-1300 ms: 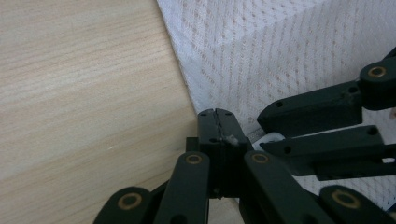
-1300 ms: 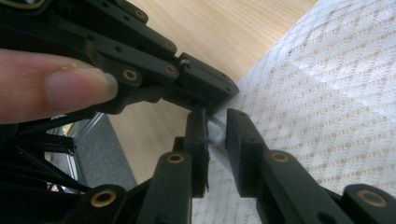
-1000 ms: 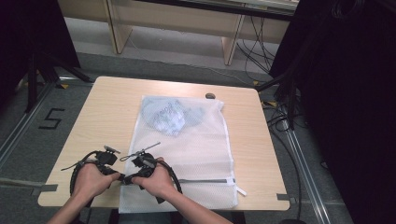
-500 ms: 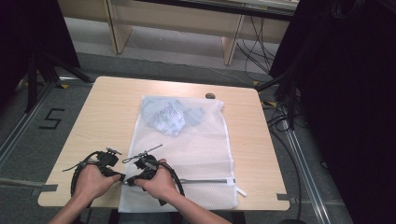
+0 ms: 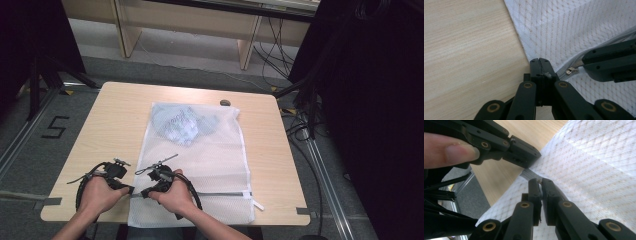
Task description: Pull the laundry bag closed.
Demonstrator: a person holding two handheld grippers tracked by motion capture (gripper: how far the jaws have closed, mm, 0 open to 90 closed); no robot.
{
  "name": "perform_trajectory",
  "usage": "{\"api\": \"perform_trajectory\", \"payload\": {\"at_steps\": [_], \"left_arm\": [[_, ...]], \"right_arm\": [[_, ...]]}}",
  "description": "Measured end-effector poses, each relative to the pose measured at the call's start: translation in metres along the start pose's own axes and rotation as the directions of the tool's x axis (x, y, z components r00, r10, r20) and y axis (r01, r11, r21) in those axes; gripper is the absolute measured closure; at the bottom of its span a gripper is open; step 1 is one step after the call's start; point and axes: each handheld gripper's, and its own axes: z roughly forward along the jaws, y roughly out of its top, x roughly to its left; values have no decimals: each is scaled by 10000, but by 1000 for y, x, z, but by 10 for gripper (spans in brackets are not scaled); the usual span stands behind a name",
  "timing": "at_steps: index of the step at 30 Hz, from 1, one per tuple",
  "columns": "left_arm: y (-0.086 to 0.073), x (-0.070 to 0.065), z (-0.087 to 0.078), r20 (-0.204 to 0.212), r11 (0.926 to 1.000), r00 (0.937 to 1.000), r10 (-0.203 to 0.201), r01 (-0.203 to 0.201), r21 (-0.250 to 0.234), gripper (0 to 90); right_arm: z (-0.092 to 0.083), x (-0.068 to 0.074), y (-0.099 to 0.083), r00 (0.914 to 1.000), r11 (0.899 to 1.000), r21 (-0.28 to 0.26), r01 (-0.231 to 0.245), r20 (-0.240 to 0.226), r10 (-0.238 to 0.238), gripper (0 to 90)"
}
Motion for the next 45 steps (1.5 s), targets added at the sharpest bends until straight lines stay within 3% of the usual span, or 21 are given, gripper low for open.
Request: {"api": "perform_trajectory", "payload": {"at_steps": [2,3,5,6,9,10,11,13,16,18,25,31,35,44,45], "left_arm": [[0,-2,0,68,9994,9994,-342,341,48,900],[0,-1,0,67,9995,9995,-311,311,56,900],[0,-1,0,23,9999,9999,-122,122,49,900],[0,0,0,-20,10000,10000,26,-26,20,900],[0,0,0,-5,10000,10000,2,-2,17,900],[-1,-2,0,38,9995,9994,-331,331,-8,900],[-1,-2,0,41,9993,9993,-362,362,-5,900],[0,-1,0,21,9999,9999,-137,137,7,900],[1,2,-2,13,9991,9995,310,-310,278,900],[1,0,0,-53,10000,10000,-37,37,33,900],[1,2,-1,15,9995,9997,226,-227,206,900],[1,0,0,-44,10000,10000,-20,20,13,900],[1,1,0,99,10000,10000,11,-12,59,900],[1,2,-1,93,9998,9999,137,-139,169,900],[1,1,0,88,10000,10000,-9,9,37,900]], "right_arm": [[-2,-1,0,9998,9998,-77,167,74,-166,871],[-2,0,-1,9999,9999,-67,117,81,-117,871],[-3,-3,0,9984,9984,-75,553,150,-552,870],[-3,-2,-1,9998,9999,-21,150,163,-150,870],[-4,-1,-2,9998,9999,-14,104,179,-104,871],[-5,-3,-2,9990,9991,-54,425,150,-424,871],[-5,-3,-2,9982,9987,-76,510,304,-507,871],[-7,-3,-2,9982,9985,-94,535,288,-532,871],[-12,-1,-2,9964,9987,-67,510,686,-504,871],[-14,-2,-2,9957,9982,-68,598,714,-591,871],[-20,-5,-3,9951,9980,-11,636,757,-634,871],[-22,-5,-5,9953,9983,-2,590,772,-589,871],[-24,-5,-5,9951,9990,63,450,876,-454,871],[-27,-7,-8,9939,9980,29,628,908,-628,871],[-27,-8,-9,9940,9979,37,645,886,-646,871]]}}
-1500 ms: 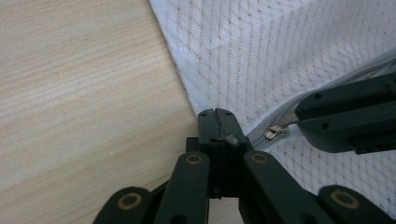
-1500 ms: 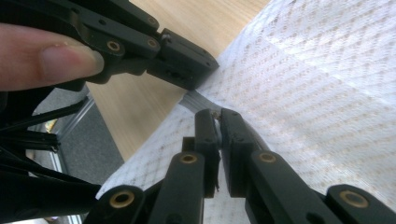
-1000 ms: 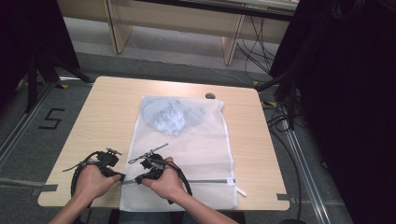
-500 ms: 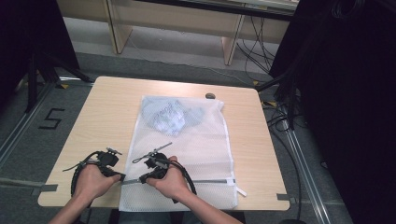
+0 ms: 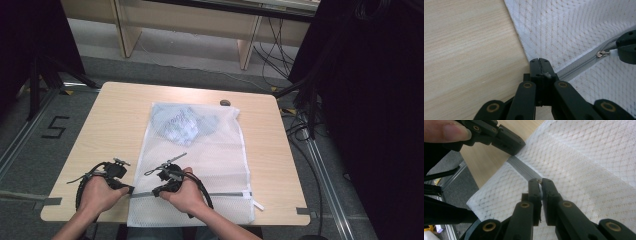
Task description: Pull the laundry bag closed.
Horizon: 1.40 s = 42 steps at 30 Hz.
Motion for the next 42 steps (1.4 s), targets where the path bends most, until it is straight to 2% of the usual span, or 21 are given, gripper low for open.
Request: {"api": "perform_trajectory", "payload": {"at_steps": [4,13,14,18,19,20,22,23,27,28,32,42], "left_arm": [[0,0,0,-43,10000,10000,66,-66,56,900],[0,0,0,-37,10000,10000,68,-67,73,900],[0,0,0,-37,10000,10000,65,-65,65,900],[0,-1,0,-99,10000,10000,6,-6,2,900],[0,-1,1,-152,10000,9999,-28,27,-33,900],[1,0,-1,-68,9998,9999,115,-114,139,900],[0,-1,1,-143,10000,9999,-29,28,-44,900],[0,0,0,-66,9999,9999,87,-87,78,900],[0,-1,1,-149,10000,9999,-44,44,-43,900],[1,0,-1,-94,9998,9999,137,-136,154,900],[1,0,0,-44,9999,9999,111,-111,112,900],[0,-1,1,-152,10000,9999,-34,33,-30,900]], "right_arm": [[-2,-1,-2,9999,9999,10,-159,10,159,871],[-6,-4,-4,10000,10000,-14,-27,53,27,871],[-6,-3,-4,9999,9999,-14,-130,29,130,871],[-8,-3,-4,9998,9998,-130,119,166,-117,871],[-9,-2,-4,9999,10000,-66,-28,120,29,871],[-9,-2,-4,9999,10000,-76,6,110,-5,871],[-9,-3,-5,9999,10000,-97,2,131,-1,871],[-9,-3,-5,9998,10000,-45,-61,181,62,871],[-11,-5,-7,9999,9998,-119,-130,95,131,871],[-12,-5,-7,9998,9998,-138,-123,165,125,871],[-14,-7,-8,9996,9995,-159,-271,92,272,871],[-18,-9,-11,9996,9992,-281,-267,74,269,871]]}}
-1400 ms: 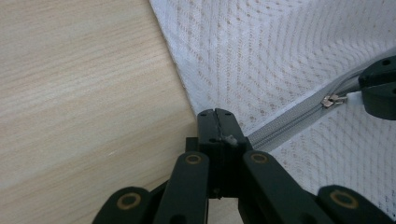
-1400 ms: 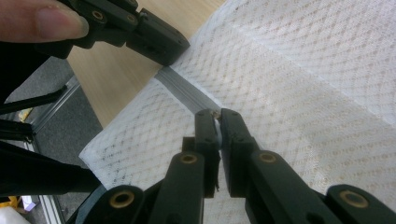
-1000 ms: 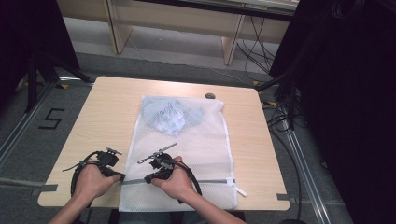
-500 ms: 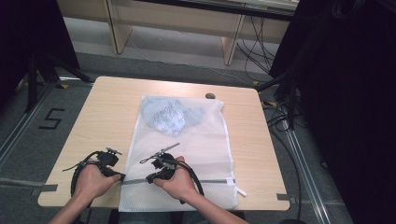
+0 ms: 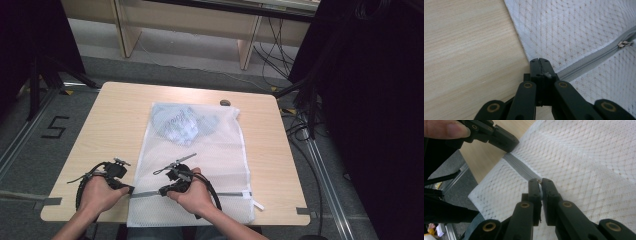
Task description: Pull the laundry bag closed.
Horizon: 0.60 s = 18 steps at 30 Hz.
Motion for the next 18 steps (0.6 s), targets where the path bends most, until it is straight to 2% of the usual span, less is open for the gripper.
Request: {"api": "perform_trajectory", "payload": {"at_steps": [2,15,18], "left_arm": [[0,1,-1,68,9997,9999,149,-150,170,900],[0,1,-1,51,9998,9999,135,-136,168,900],[0,1,-1,107,9998,9999,126,-127,162,900]], "right_arm": [[-1,0,-1,10000,10000,-35,-29,-26,29,871],[-7,-3,-4,10000,10000,-51,62,52,-62,870],[-8,-2,-5,9999,10000,16,-92,44,92,871]]}}
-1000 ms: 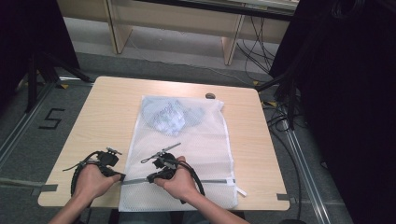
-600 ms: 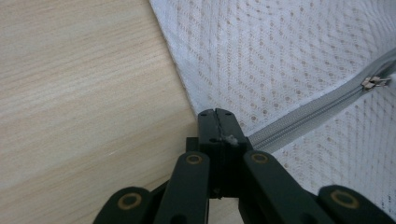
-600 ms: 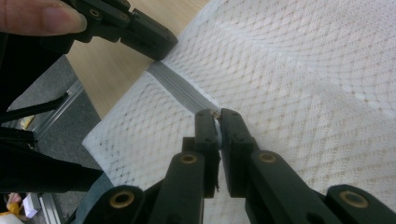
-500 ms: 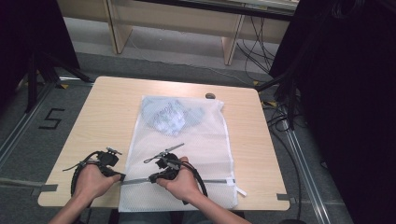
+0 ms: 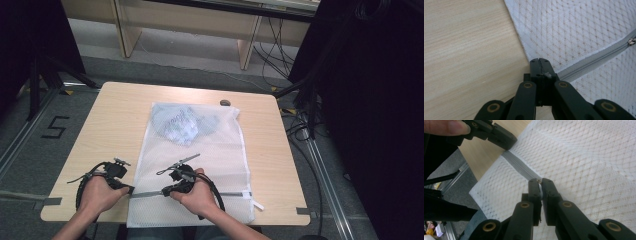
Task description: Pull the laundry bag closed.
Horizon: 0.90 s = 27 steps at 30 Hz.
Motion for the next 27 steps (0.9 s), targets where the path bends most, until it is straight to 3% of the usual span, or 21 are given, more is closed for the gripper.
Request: {"api": "perform_trajectory", "payload": {"at_steps": [21,22,23,25,26,27], "left_arm": [[0,0,0,-14,10000,10000,16,-16,-5,900],[0,-1,0,-53,9999,9999,-89,89,-63,900],[-1,-4,1,-4,9988,9989,-473,473,-110,900],[-1,-4,1,-15,9989,9990,-454,453,-111,900],[-1,-4,0,-25,9991,9991,-422,422,-84,900],[-1,-2,0,-31,9997,9997,-223,222,-91,900]], "right_arm": [[-8,-4,-3,9999,9999,-45,-120,-6,120,871],[-9,-5,-3,10000,9999,-88,-55,29,56,871],[-10,-5,-3,9998,9998,-53,-181,69,181,871],[-10,-6,-4,9999,9999,-129,-87,104,89,871],[-11,-5,-4,9996,9997,-13,-260,147,260,871],[-11,-6,-5,9999,9999,-98,-93,64,94,871]]}}
